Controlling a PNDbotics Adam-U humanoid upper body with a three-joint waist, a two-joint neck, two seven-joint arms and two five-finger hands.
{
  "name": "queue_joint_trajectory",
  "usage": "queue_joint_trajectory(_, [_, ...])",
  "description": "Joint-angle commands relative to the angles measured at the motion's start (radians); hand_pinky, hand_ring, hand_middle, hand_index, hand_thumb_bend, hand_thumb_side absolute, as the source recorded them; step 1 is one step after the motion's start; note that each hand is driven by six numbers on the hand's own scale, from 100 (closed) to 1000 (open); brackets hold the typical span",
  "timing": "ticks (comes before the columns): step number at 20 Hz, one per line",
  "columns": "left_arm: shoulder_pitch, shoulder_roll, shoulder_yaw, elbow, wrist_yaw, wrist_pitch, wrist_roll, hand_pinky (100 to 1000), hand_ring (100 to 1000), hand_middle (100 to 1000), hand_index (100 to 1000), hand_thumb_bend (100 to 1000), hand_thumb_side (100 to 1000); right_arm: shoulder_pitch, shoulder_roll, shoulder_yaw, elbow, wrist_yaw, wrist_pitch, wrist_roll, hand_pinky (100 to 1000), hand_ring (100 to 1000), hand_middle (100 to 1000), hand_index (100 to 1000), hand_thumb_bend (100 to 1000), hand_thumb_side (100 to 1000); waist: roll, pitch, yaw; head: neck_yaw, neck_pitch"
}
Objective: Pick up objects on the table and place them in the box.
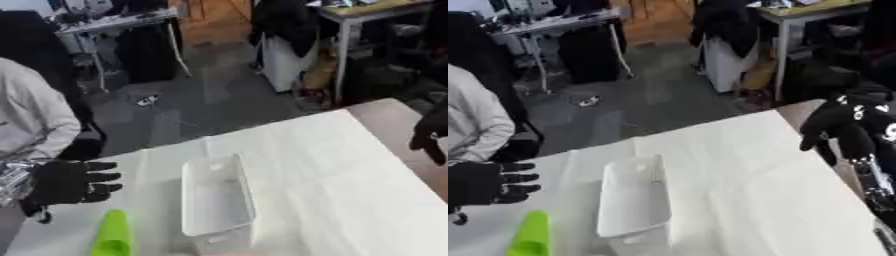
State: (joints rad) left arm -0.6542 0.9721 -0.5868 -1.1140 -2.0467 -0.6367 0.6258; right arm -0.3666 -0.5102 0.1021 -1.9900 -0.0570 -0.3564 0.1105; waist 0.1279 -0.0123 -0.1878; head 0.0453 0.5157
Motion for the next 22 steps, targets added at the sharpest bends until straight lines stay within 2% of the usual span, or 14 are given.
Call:
queue_joint_trajectory(1, [-0.003, 0.018, -0.010, -0.036, 0.052, -0.270, 0.281, 1000, 1000, 1000, 939, 877, 589, -0.009, -0.019, -0.004, -0.010, 0.004, -0.003, -0.002, 100, 406, 502, 628, 100, 756, -0.006, -0.007, 0.000, 0.012, 0.003])
queue_joint_trajectory(8, [0.016, 0.004, -0.038, -0.076, 0.127, -0.270, 0.281, 1000, 1000, 1000, 945, 885, 606, -0.012, -0.016, -0.005, -0.010, 0.002, -0.003, -0.002, 100, 406, 502, 629, 100, 756, -0.008, -0.006, -0.004, 0.017, 0.010])
queue_joint_trajectory(12, [0.021, -0.009, -0.054, -0.078, 0.134, -0.270, 0.281, 1000, 1000, 1000, 944, 880, 609, -0.015, -0.014, -0.005, -0.010, 0.001, -0.003, -0.001, 100, 406, 502, 629, 100, 756, -0.008, -0.006, -0.007, 0.025, 0.021])
queue_joint_trajectory(22, [0.025, -0.035, -0.070, -0.074, 0.140, -0.270, 0.281, 988, 995, 1000, 942, 874, 606, -0.020, -0.010, -0.005, -0.010, -0.002, -0.003, 0.001, 100, 407, 501, 629, 100, 756, -0.010, -0.003, -0.013, 0.022, 0.024])
